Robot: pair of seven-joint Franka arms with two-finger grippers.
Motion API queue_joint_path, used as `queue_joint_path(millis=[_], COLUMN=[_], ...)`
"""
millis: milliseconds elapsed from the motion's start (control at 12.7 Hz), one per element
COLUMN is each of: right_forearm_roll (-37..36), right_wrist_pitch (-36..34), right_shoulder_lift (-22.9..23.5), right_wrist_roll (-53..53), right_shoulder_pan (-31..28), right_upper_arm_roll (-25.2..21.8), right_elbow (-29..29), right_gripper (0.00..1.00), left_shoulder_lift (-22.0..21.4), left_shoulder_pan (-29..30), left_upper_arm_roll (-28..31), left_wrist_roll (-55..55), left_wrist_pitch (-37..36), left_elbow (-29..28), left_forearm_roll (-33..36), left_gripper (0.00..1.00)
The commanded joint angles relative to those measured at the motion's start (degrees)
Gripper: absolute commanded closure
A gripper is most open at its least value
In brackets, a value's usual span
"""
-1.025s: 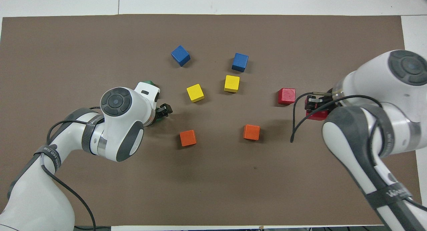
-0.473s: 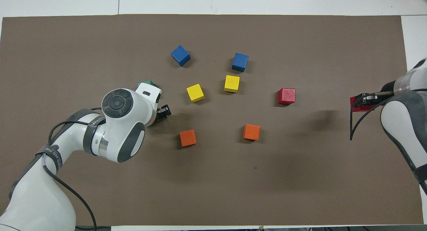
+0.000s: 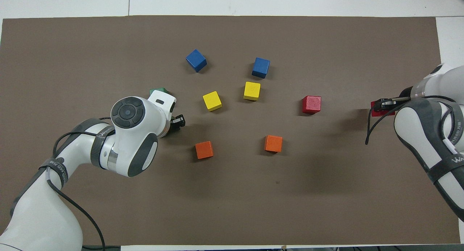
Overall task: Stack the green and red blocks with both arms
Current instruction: 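Carry the red block with the right gripper while the left gripper carries green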
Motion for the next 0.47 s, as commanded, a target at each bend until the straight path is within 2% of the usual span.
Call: queue_joint_path(millis=[0,158,394], right_forearm_roll=[0.6,0.7,0.7], right_wrist_pitch=[4.4,6.6,7.0], right_shoulder_lift=[0.5,1.1,2.2], right_wrist_roll=[-2.7,-2.8,-2.8], right_shoulder_pan=[-0.4,-0.4,-0.6], right_upper_arm_roll=[0.4,0.4,0.4], right_elbow=[-2.5,-3.4,-3.5], right_gripper=[1.00,1.00,1.00], left_shoulder_lift=[-0.3,-1.5,-2.7], left_shoulder_pan=[-0.6,1.3,7.7], left_upper_arm_roll=[0.7,0.7,0.8], left_wrist_roll=[0.3,4.9,20.1], left_wrist_pitch=[0.7,-3.6,-12.9], left_elbow=[-0.2,2.5,6.6], left_forearm_roll=[0.9,0.8,0.3], left_gripper=[1.00,1.00,1.00])
